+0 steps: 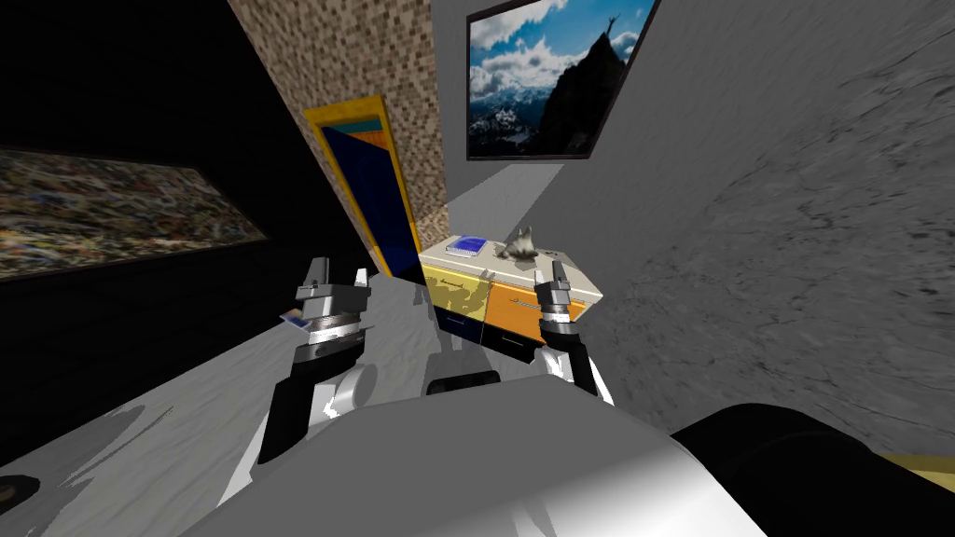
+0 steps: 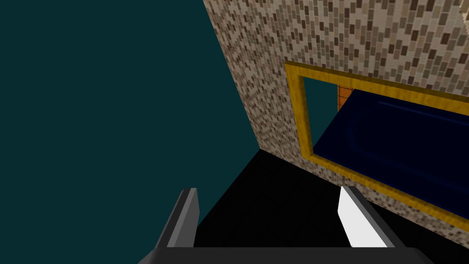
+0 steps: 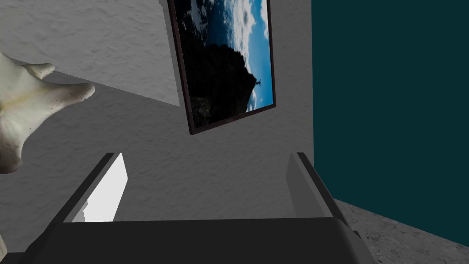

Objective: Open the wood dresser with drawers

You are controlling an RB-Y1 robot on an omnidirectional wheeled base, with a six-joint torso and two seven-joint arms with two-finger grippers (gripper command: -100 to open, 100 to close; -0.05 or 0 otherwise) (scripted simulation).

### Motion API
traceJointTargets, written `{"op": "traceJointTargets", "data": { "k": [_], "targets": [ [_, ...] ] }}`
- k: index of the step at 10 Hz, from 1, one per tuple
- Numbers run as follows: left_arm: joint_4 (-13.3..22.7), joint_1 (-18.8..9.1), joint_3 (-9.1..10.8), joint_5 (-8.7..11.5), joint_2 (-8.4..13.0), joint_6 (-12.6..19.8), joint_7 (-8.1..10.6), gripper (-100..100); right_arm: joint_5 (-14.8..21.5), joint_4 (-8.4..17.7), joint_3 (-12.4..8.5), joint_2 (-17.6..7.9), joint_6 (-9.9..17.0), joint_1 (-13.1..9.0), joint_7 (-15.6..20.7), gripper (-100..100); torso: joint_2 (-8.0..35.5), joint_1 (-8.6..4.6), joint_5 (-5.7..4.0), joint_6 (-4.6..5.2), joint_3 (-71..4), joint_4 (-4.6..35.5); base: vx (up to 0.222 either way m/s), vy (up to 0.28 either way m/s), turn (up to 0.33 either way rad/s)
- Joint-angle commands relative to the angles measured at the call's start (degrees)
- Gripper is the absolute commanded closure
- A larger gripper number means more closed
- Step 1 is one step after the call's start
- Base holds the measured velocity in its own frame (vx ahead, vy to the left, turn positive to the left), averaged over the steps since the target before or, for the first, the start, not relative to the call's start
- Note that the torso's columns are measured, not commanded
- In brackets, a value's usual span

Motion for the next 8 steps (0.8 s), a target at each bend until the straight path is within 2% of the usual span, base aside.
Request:
{"op": "traceJointTargets", "data": {
  "k": [1,3,4,5,8],
  "targets": [
    [0.0,0.0,0.00,0.0,0.0,0.0,0.00,0,0.0,0.0,0.0,0.0,0.0,0.0,0.0,0,4.2,0.00,0.00,0.00,-8.5,4.2,0.000,0.000,0.000],
    [0.0,0.0,0.00,0.0,0.0,0.0,0.00,0,0.0,0.0,0.0,0.0,0.0,0.0,0.0,0,12.7,0.00,0.00,0.00,-25.4,12.7,0.000,0.000,0.000],
    [0.0,0.0,0.00,0.0,0.0,0.0,0.00,0,2.1,0.8,-0.3,-2.1,1.4,-0.1,1.0,-100,16.9,0.00,0.00,0.00,-33.8,16.9,0.017,0.027,0.051],
    [0.0,0.0,-0.01,0.0,0.0,0.0,0.00,0,3.5,1.3,-0.5,-2.9,2.3,-0.1,1.7,-100,18.8,0.08,0.02,-0.01,-37.8,18.8,0.031,0.053,0.054],
    [0.0,0.0,-0.01,0.0,0.0,0.0,0.00,0,9.0,3.4,-1.5,-4.9,6.2,-0.2,4.7,-100,19.5,0.07,0.02,0.00,-39.2,19.6,0.051,0.072,0.057]
  ]
}}
